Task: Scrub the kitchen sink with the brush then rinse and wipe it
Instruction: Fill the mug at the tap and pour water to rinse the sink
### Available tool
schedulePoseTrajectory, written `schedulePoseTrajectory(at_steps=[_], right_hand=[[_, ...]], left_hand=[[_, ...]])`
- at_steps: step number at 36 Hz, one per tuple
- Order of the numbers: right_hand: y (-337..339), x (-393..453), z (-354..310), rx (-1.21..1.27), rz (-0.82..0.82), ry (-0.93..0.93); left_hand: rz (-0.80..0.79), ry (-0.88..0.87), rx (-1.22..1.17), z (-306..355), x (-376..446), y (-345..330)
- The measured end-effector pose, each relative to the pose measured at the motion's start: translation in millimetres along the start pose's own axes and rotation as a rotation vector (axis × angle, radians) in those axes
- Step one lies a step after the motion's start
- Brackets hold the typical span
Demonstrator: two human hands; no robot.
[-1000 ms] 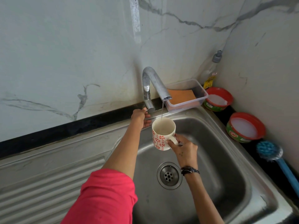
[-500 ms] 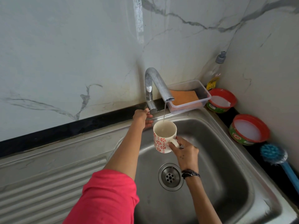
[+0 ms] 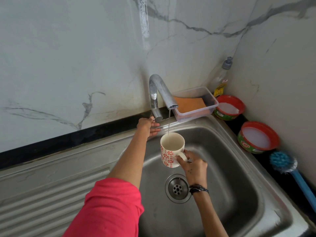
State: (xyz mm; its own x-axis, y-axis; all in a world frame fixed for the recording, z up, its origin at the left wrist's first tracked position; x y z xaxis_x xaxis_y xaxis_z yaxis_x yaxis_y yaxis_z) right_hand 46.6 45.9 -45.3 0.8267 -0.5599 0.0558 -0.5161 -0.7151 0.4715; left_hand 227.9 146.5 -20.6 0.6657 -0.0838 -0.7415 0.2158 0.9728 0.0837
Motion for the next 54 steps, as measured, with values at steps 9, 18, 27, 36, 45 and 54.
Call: schedulePoseTrajectory(at_steps=[9, 18, 27, 36, 45, 54], right_hand=[[4, -2, 3, 0.030, -0.011, -0.017], [1, -1, 4, 0.027, -0.011, -0.012], [-3, 10, 5, 0.036, -0.008, 0.016], [-5, 15, 8, 0.037, 0.009, 0.019], [-7, 11, 8, 0.032, 0.009, 0.030], [-8, 7, 6, 0.050, -0.006, 0.022]], left_hand=[[-0.007, 0.024, -0.028, 2, -1, -2], [-0.006, 0.029, -0.076, 2, -3, -4], [0.006, 0.037, -0.087, 4, -3, -4], [0.019, 0.056, -0.117, 4, -6, -3], [0.018, 0.041, -0.190, 5, 0, -3], [0.019, 0.048, -0.305, 7, 6, -4]])
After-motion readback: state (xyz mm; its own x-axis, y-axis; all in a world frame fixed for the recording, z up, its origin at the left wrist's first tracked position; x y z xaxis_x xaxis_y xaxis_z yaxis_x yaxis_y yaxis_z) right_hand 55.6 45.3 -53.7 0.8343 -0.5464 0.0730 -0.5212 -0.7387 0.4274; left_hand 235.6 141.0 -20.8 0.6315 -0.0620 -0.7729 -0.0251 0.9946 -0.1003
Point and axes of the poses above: each hand's wrist, its own x-axis towards the middle knuckle, its own y-axis out of the back of the hand, z = x × y, the point moved 3 cm from there along x, towards the middle knuckle, and after that the axes turned 10 degrees about y, right-handed, at the moved point
